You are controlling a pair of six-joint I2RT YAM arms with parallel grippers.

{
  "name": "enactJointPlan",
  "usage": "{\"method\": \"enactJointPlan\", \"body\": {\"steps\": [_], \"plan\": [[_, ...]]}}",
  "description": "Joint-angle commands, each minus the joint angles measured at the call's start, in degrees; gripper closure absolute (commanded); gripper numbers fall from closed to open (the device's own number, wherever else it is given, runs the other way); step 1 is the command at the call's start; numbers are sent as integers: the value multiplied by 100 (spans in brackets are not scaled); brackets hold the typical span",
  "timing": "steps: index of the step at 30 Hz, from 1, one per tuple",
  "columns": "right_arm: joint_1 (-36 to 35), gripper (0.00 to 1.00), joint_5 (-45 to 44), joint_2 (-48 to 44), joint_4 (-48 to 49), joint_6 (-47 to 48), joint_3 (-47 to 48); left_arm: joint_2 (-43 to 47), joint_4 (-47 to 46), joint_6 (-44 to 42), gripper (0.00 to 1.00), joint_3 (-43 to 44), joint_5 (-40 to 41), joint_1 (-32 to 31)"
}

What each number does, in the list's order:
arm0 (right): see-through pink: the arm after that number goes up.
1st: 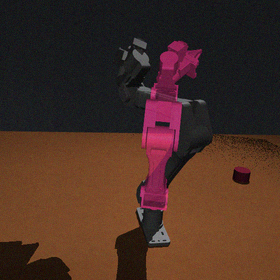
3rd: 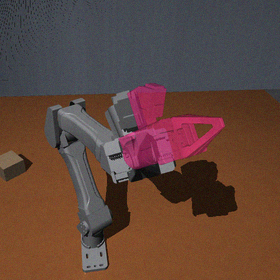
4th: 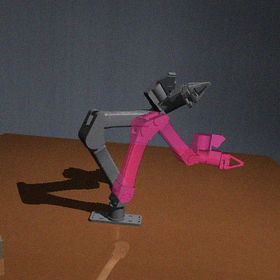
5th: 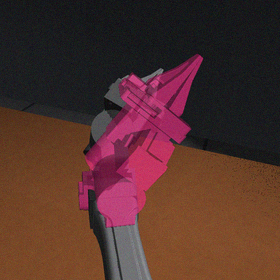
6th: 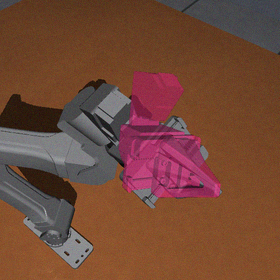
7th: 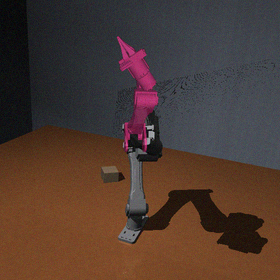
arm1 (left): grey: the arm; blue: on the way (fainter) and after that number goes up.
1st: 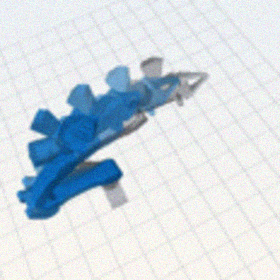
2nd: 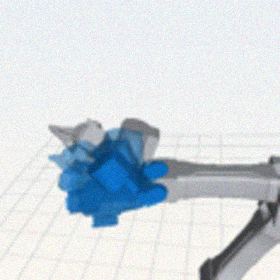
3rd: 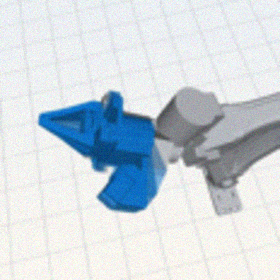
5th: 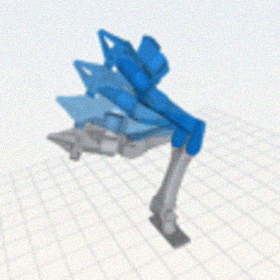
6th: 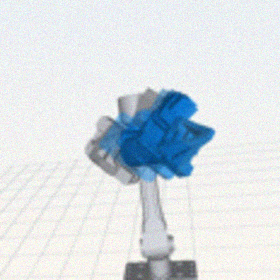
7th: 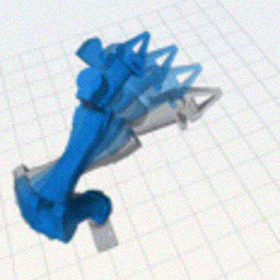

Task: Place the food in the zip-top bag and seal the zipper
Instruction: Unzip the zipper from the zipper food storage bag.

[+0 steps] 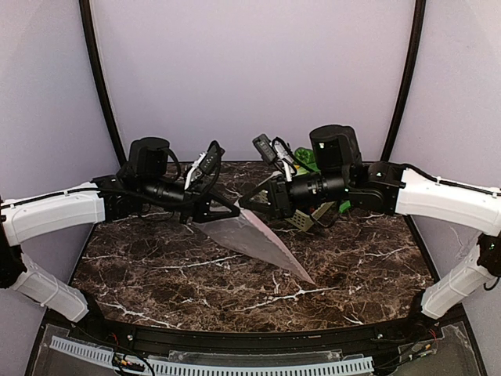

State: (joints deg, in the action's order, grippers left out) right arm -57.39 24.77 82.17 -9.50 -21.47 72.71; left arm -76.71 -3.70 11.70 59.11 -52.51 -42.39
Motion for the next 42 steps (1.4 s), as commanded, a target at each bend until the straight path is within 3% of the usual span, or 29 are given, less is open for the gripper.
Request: {"method": "enactJointPlan", "body": {"steps": [1,42], "plan": [[-45,100,-158,-41,-121,73,-105,82,115,-173,99,207,136,-19],[-36,100,-406,-145,-164,70,-353,242,-32,1,99,149,88,303]]}}
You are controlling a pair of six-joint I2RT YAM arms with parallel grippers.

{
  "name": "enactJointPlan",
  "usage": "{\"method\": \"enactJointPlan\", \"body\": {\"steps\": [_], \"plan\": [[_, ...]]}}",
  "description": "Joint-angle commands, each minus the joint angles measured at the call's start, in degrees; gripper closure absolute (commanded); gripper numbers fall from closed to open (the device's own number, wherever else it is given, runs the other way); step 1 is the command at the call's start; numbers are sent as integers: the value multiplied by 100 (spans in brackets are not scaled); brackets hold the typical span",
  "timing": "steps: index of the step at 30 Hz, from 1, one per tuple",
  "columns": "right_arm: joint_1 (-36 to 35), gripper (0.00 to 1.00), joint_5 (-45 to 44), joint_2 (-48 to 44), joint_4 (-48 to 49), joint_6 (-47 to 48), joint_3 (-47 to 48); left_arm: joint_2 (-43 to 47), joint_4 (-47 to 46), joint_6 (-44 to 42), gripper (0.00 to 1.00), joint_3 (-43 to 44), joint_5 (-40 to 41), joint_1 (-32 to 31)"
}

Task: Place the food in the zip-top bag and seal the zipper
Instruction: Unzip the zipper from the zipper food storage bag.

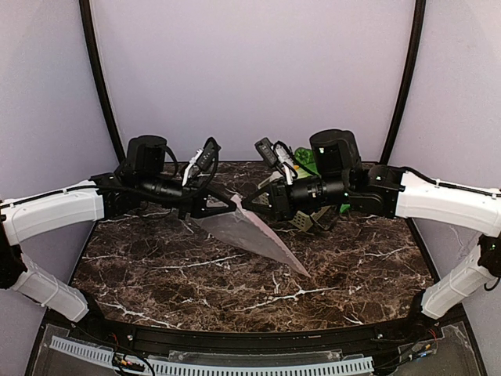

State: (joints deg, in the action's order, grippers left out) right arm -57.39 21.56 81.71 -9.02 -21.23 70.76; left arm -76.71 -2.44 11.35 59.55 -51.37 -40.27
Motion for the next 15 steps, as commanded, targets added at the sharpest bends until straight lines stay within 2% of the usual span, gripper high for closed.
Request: {"method": "enactJointPlan", "body": {"steps": [1,15], "plan": [[-36,100,-90,-95,-214,49,-167,241,-155,34,99,103,-1,107],[-36,100,-116,-147,-224,45,-237,332,-39,16,99,128,125,358]]}}
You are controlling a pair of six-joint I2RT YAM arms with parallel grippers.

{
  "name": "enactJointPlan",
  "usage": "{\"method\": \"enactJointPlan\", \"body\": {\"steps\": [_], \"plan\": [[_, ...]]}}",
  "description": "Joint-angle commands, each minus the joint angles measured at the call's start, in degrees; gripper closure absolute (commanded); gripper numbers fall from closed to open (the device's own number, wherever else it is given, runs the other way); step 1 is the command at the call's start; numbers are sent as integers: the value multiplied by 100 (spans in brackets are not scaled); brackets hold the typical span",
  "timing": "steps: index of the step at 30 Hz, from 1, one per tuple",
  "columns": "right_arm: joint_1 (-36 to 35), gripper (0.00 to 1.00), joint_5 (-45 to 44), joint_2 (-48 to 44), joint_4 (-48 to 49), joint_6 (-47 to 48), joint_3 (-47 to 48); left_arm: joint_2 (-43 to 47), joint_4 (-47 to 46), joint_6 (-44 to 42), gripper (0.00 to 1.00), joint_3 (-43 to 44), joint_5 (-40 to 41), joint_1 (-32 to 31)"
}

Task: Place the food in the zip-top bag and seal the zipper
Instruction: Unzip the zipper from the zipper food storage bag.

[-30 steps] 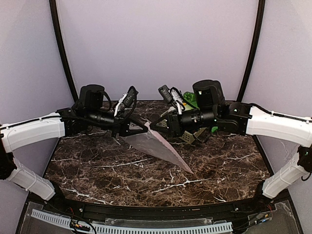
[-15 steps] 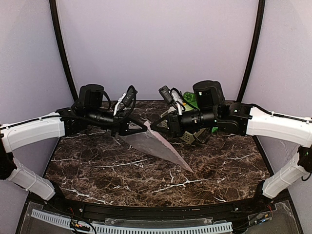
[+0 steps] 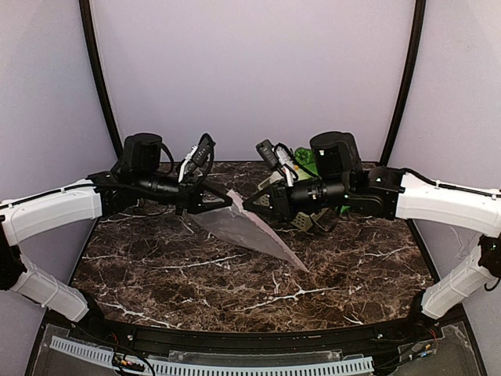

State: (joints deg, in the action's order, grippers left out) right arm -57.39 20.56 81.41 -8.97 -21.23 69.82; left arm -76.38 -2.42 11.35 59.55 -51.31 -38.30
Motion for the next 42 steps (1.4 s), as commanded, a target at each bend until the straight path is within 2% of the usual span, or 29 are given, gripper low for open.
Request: {"method": "enactJointPlan", "body": {"steps": [1,42], "plan": [[-35,100,-21,-116,-234,41,-146,310,-36,12,99,132,131,193],[17,100,25,37,-232,75,-188,478,206,-40,99,179,673,798]]}}
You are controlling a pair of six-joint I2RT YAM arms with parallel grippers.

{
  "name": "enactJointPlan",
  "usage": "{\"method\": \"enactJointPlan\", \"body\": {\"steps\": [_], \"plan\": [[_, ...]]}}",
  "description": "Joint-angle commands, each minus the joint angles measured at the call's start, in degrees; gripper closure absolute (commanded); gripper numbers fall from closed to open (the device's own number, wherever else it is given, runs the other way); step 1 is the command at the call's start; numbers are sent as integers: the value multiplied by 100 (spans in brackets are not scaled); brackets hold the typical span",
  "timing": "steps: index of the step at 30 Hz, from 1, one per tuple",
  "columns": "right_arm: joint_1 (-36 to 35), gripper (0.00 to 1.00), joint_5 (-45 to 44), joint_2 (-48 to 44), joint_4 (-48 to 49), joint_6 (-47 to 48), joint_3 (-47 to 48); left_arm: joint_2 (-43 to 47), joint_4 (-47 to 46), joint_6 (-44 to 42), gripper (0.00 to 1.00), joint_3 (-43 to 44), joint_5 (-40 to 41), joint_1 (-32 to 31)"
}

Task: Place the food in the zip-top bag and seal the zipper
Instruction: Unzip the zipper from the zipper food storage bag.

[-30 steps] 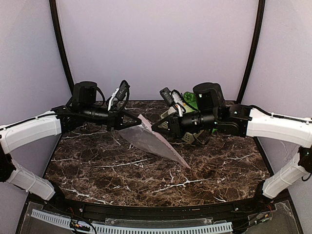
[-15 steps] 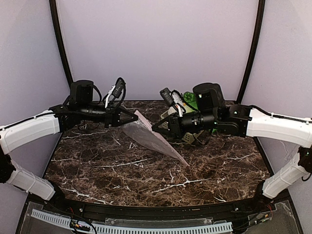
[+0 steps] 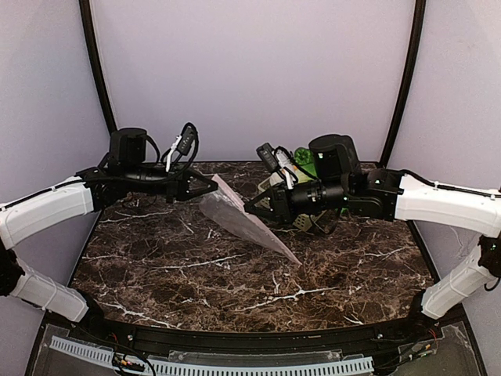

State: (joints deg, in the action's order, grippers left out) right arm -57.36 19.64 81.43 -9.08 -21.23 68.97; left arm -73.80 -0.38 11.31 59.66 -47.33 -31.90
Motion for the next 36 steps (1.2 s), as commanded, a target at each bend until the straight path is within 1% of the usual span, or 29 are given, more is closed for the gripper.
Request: {"method": "enactJointPlan", "body": {"steps": [1,36], "plan": [[21,100,119,32,-225,75,-106,220,3,-40,99,164,299,182],[114,100,209,49,-217,67,-190,365,3,51,99,107,660,788]]}}
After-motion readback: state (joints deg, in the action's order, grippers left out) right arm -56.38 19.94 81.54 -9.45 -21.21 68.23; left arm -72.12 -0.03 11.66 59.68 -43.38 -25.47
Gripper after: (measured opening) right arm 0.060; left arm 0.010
